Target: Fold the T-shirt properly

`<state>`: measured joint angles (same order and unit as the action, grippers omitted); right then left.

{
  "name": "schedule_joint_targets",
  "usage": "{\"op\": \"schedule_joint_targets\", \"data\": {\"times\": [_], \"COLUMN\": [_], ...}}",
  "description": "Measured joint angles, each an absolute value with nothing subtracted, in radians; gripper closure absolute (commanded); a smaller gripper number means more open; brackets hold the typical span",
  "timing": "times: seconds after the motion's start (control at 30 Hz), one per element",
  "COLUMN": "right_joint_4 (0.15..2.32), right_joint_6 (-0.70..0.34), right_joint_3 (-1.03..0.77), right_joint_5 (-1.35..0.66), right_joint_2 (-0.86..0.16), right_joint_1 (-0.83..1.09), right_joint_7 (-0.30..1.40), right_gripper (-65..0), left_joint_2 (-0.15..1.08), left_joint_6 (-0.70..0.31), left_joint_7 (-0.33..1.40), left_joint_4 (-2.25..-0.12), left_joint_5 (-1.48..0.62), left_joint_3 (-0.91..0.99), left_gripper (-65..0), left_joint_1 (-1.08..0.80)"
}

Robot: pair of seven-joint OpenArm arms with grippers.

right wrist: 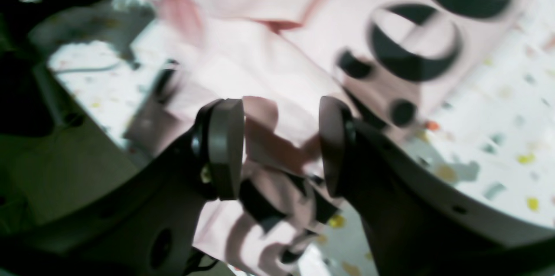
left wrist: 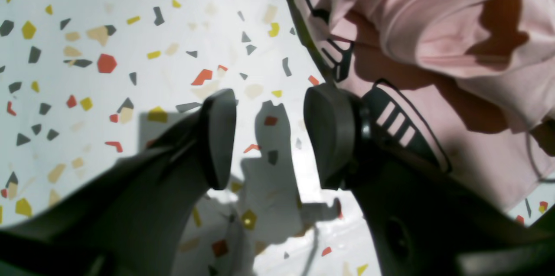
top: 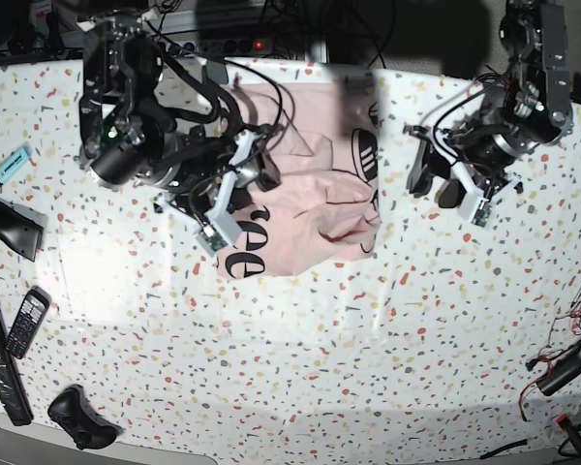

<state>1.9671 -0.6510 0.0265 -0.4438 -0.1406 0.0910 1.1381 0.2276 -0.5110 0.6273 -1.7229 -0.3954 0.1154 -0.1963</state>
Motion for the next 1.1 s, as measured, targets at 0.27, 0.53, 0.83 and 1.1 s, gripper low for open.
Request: {"op": "schedule_joint_targets", "data": {"times": [0.27,0.53,0.83,1.1], "right_joint_4": [1.967,2.028,2.176,2.172], "right_joint_6": [-0.648,-0.648,-0.647,-0.648], "right_joint_3": [0.028,0.028,0.028,0.028], "right_joint_5": [-0.45,-0.493,-0.466,-0.313], "right_joint_2": [-0.141,-0.141,-0.142,-0.237], "right_joint_1": [0.102,0.103,0.177,0.234], "right_joint_7": [1.138,1.142,1.127,1.01], "right_gripper": [-1.6,0.0,-2.2,-31.4], "left_joint_2": [0.228,0.227,0.228,0.228], "left_joint_6": [-0.511,-0.511,-0.511,-0.512], "left_joint_7": [0.627,0.627,0.627,0.628], "left_joint_4": [-1.723,-1.723,-1.723,-1.723], "left_joint_5": [-0.395,-0.395,-0.395,-0.396], "left_joint_3": [0.115,0.115,0.115,0.115], "left_gripper": [-28.1,-28.1,-28.1,-28.1], "left_joint_1": [-0.196,-0.196,-0.196,-0.196]}}
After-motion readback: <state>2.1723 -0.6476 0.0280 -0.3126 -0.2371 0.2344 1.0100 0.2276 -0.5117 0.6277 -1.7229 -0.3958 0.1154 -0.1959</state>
